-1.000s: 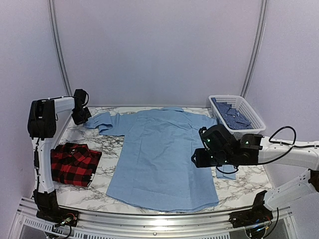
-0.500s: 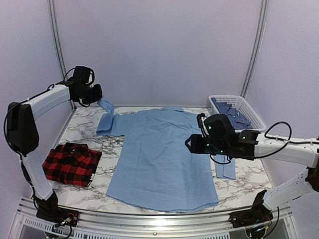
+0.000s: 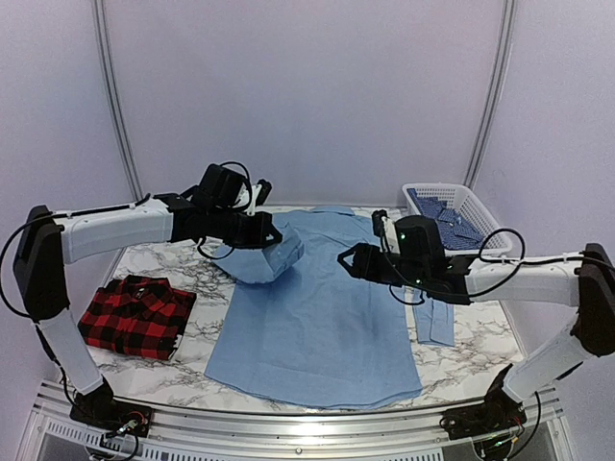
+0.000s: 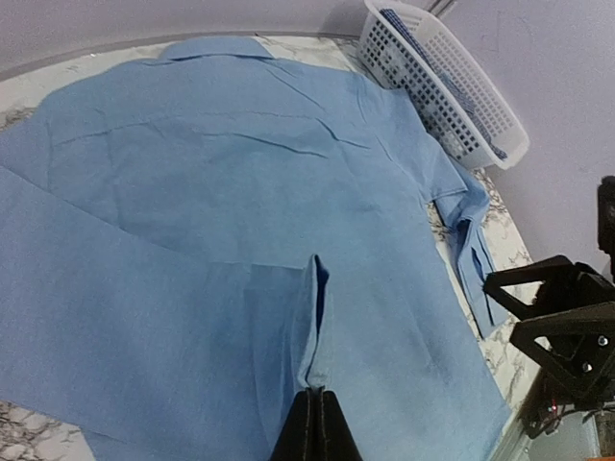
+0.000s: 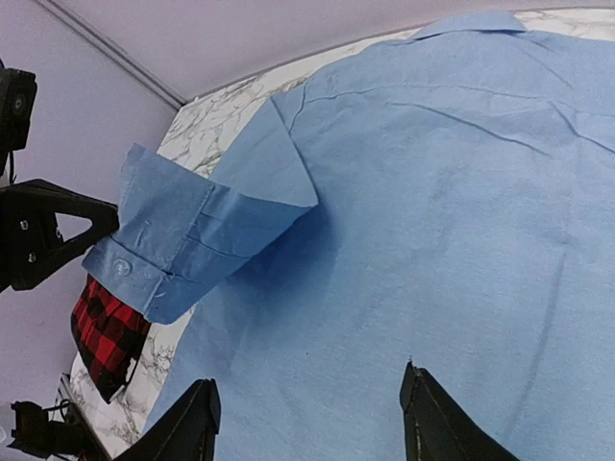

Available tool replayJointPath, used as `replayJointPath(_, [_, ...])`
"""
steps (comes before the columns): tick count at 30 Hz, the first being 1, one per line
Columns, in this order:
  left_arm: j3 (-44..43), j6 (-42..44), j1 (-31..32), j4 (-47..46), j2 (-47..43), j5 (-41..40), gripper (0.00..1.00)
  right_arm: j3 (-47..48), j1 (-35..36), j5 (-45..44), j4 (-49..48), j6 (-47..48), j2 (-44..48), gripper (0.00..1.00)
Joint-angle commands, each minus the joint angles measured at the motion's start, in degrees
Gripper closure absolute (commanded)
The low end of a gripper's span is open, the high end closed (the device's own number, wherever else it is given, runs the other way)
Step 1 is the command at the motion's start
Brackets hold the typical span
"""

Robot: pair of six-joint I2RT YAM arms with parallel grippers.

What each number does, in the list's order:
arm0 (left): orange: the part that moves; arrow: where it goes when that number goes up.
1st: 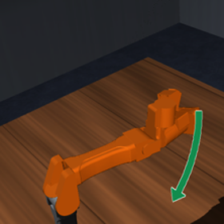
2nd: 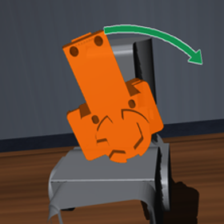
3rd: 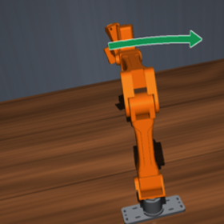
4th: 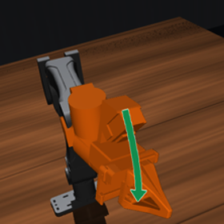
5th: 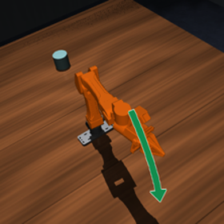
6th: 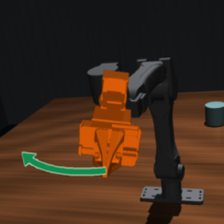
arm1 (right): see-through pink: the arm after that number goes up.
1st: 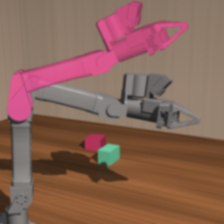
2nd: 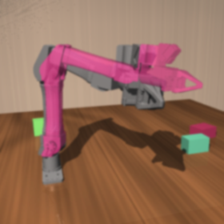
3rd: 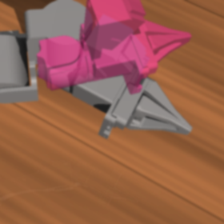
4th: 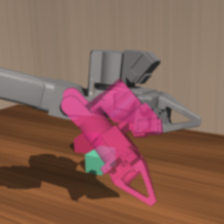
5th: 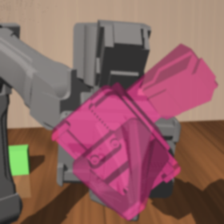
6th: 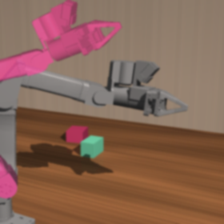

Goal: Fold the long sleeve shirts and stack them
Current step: Pass from the left arm to the right

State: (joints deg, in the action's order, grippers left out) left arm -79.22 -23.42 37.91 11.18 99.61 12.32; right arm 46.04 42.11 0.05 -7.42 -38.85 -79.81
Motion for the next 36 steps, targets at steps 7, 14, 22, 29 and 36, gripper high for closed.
replayJointPath(7, [3.48,-4.28,5.77,-9.21,1.09,4.12,1.0,7.48,0.12,11.23,-12.55,-3.1,-10.22,0.27])
replayJointPath(14, [5.0,-4.62,7.22,-13.09,2.84,4.82,1.0,6.82,0.37,10.1,-16.48,-7.37,-11.66,0.17])
replayJointPath(22, [6.18,-2.53,9.69,-15.21,3.93,3.05,1.0,7.65,0.52,8.97,-16.49,-11.9,-14.36,0.15])
replayJointPath(29, [7.08,0.47,12.1,-15.93,4.17,-0.64,1.0,8.85,0.57,8.77,-14.65,-13.4,-15.91,0.26])
replayJointPath(36, [7.04,2.45,13.3,-16.12,4.67,-5.82,1.0,8.76,0.68,9.34,-12.89,-14.15,-16.48,0.37])
